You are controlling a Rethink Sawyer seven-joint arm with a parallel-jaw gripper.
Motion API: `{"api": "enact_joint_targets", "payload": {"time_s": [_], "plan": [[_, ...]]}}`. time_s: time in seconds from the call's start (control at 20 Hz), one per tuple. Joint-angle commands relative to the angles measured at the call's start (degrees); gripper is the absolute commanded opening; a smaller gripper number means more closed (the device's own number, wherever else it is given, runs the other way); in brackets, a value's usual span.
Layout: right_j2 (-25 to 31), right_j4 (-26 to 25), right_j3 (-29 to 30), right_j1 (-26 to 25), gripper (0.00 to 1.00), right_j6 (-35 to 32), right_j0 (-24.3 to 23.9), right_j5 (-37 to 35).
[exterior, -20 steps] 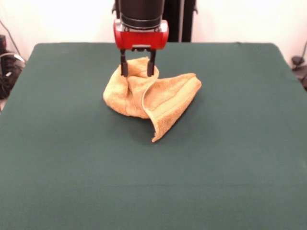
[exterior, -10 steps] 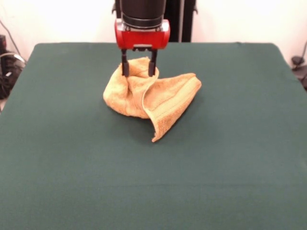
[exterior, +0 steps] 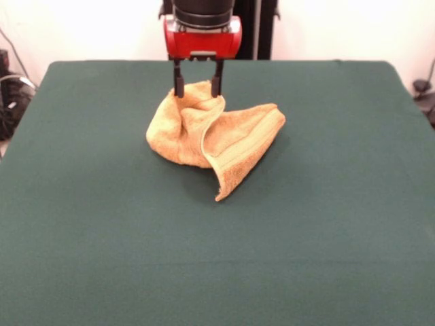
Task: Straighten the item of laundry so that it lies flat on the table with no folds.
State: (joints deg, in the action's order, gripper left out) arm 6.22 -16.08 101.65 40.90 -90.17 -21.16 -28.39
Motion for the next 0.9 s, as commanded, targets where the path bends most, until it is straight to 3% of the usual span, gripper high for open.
{"api": "enact_joint_targets", "payload": {"time_s": [0.05, 0.6, 0.7, 0.9], "plan": [[4.43, 1.52, 4.32, -1.13, 1.00, -5.65, 0.04, 0.72], [4.87, 3.21, -9.13, -5.65, 1.00, -3.95, 2.79, -10.06], [4.78, 3.30, -6.78, -4.75, 1.00, -4.36, 2.44, -9.23], [4.19, 4.10, -9.23, -5.12, 1.00, -5.51, 3.41, -12.01]]}}
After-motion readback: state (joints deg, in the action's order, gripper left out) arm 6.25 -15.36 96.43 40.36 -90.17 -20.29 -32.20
